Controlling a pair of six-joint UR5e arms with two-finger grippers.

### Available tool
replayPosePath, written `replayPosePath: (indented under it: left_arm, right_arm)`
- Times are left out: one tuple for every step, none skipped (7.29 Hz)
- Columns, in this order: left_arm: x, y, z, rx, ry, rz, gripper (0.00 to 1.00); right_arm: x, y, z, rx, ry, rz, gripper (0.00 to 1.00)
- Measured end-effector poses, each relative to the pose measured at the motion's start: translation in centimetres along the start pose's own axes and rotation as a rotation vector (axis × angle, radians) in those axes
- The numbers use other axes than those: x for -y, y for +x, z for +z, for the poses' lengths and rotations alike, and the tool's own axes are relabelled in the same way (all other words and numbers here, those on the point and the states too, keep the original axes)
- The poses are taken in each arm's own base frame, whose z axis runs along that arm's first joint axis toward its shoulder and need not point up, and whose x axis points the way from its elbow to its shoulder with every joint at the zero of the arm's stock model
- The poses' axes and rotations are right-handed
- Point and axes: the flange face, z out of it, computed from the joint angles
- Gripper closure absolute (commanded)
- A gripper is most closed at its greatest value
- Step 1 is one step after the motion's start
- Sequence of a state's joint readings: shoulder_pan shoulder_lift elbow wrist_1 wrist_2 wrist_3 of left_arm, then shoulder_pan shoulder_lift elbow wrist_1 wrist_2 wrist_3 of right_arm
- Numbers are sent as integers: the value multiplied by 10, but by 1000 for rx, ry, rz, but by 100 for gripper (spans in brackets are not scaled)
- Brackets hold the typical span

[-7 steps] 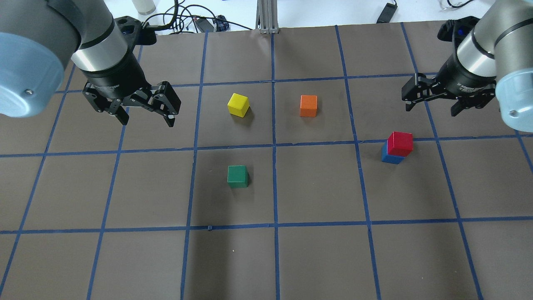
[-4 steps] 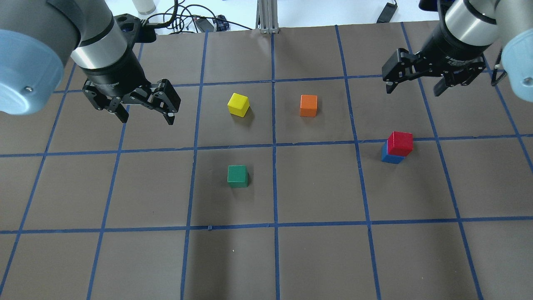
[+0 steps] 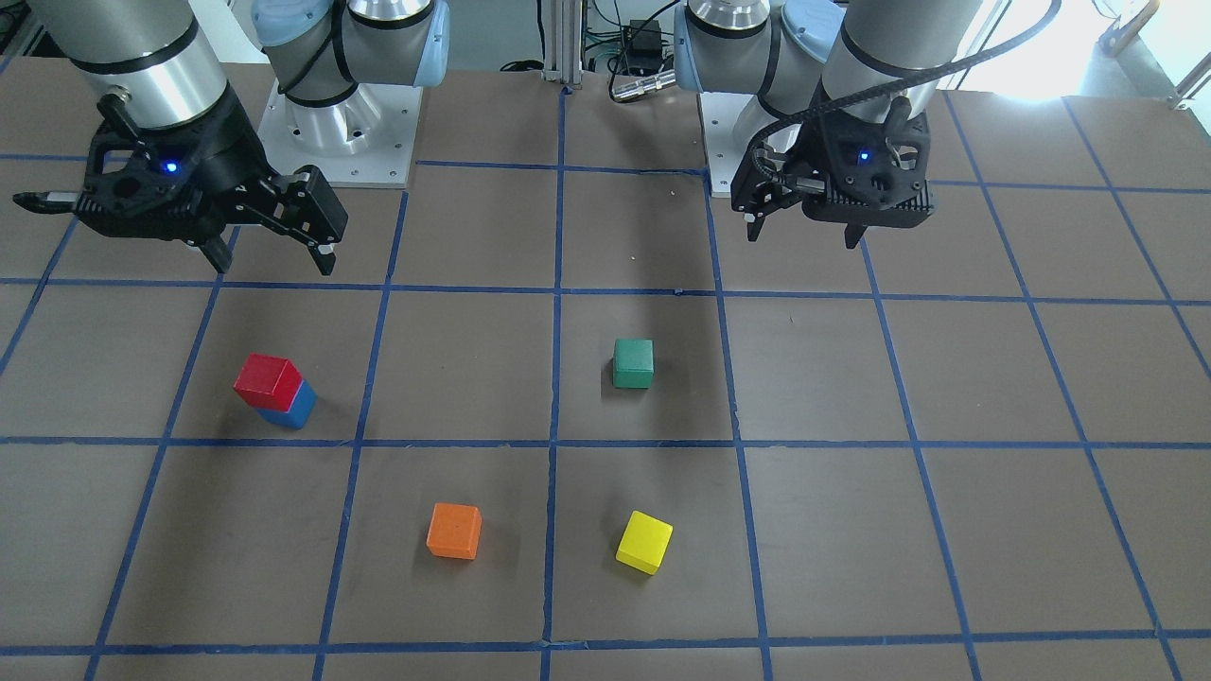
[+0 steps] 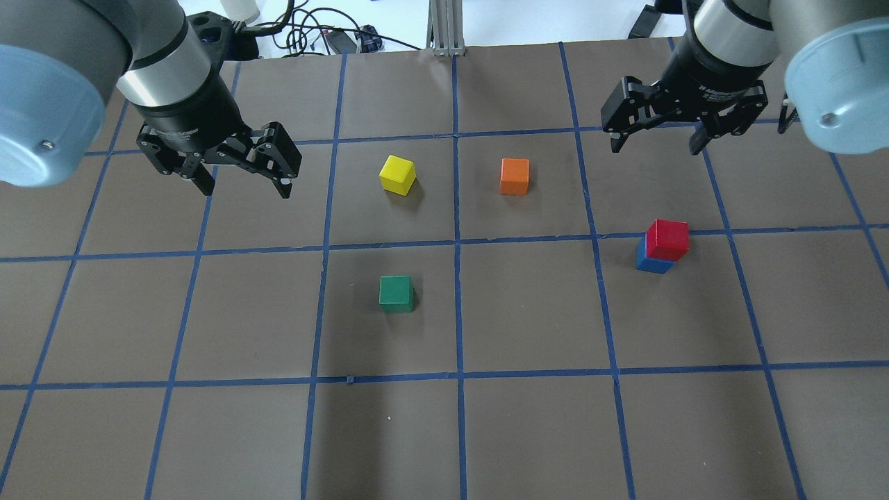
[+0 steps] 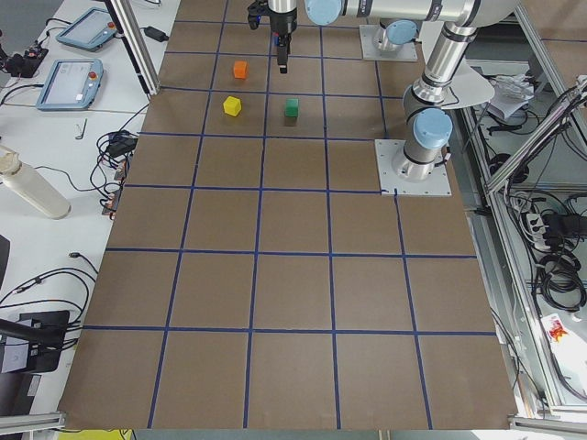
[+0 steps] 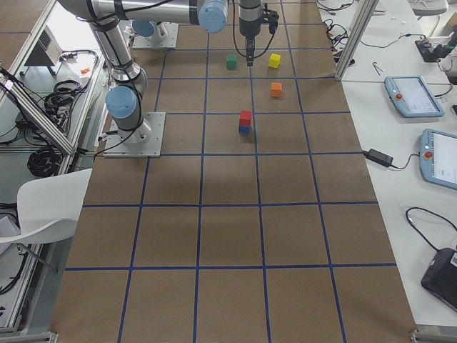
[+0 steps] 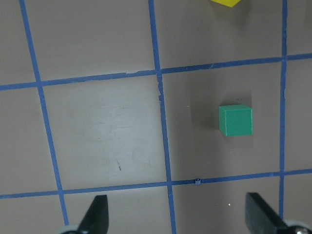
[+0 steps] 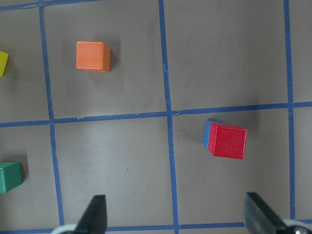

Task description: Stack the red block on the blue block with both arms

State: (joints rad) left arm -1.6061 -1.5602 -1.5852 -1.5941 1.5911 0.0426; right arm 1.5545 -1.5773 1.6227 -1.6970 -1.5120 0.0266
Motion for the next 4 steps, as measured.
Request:
replayPosePath:
  left_arm:
    - [1, 0, 0, 0, 6, 0, 0]
    - [2, 0, 1, 0, 7, 0, 0]
    - [2, 0, 1, 0, 8, 0, 0]
    - [2, 0, 1, 1, 8, 0, 0]
  right_arm:
    - [-2, -8, 2, -1, -7, -12, 0]
    - [-5, -11, 0, -7, -8, -14, 0]
    - [-5, -11, -6, -22, -4, -14, 0]
    - [-4, -11, -13, -37, -13, -14, 0]
